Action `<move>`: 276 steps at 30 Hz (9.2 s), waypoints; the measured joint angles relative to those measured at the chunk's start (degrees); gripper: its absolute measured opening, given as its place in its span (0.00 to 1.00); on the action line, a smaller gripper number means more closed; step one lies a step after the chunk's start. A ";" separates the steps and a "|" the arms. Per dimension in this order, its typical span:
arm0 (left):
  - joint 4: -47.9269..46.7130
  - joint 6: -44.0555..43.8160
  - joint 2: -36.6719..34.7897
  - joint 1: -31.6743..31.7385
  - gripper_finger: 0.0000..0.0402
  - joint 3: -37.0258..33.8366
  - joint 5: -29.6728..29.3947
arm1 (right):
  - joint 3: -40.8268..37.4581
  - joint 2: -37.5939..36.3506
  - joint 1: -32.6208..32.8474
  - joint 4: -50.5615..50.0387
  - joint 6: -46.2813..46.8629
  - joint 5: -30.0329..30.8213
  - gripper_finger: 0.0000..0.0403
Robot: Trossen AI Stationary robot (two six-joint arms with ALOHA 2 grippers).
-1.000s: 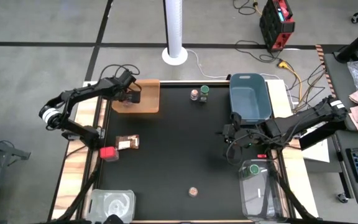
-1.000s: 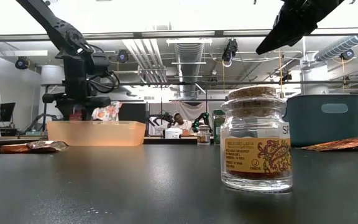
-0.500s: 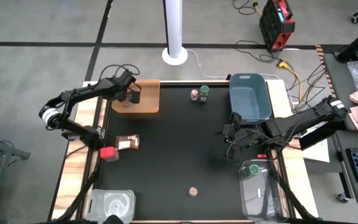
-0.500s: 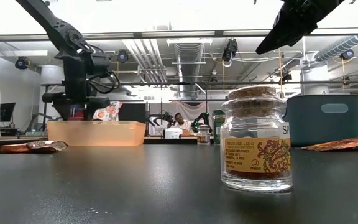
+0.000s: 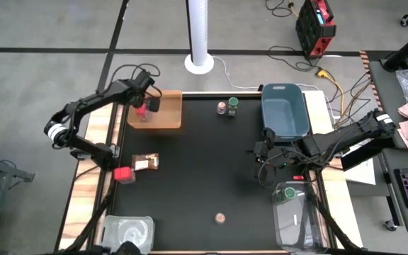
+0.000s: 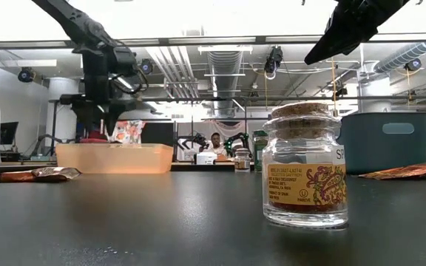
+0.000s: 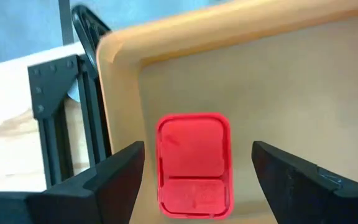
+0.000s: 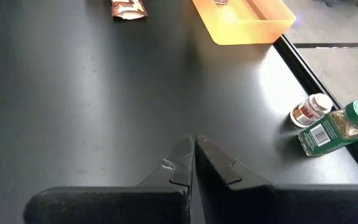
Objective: Sort spices by type
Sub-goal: Put the left orange seasoning bag into the white bin
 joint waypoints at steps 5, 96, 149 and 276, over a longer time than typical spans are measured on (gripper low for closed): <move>-1.20 2.29 -0.19 -0.42 0.70 3.16 -0.02 | -0.01 0.00 0.01 0.03 0.57 0.02 0.02; -8.20 -10.06 -7.33 -65.61 0.30 -6.70 5.24 | 1.92 0.02 -4.15 5.86 -6.40 -13.38 0.02; -1.81 -3.90 0.88 -66.82 0.01 -15.32 -2.68 | -1.30 0.02 -4.14 7.61 -7.72 -13.38 0.02; 92.10 47.22 6.36 -62.23 0.49 -13.65 7.16 | -19.76 7.13 -4.10 74.45 -34.80 -24.72 0.09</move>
